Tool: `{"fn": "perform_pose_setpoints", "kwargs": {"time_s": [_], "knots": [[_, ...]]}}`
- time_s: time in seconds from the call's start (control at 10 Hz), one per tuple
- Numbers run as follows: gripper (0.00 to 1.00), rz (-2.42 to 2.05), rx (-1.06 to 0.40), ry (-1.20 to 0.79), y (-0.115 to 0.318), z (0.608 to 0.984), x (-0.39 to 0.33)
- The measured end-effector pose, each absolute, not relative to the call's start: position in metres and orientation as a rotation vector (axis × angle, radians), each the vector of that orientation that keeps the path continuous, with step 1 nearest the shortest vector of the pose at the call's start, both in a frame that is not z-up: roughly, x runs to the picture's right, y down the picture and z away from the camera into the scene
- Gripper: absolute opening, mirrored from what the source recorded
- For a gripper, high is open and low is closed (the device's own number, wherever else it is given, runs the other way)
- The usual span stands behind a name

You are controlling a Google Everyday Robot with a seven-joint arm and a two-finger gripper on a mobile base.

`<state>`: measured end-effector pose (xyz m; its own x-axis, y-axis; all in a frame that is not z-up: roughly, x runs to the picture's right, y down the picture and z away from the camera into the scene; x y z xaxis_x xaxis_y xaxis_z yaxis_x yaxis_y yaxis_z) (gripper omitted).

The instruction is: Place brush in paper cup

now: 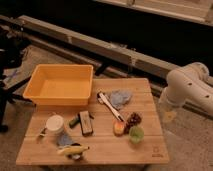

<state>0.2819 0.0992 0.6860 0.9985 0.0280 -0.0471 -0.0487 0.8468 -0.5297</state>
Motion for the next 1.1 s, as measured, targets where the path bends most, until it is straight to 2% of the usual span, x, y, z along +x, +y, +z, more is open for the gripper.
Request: {"fn": "perform_pose_setpoints", "kwargs": {"time_s": [1.1], "knots": [[0.65, 0.048, -0.566, 0.043, 0.0986, 0.6871, 0.2836]]}}
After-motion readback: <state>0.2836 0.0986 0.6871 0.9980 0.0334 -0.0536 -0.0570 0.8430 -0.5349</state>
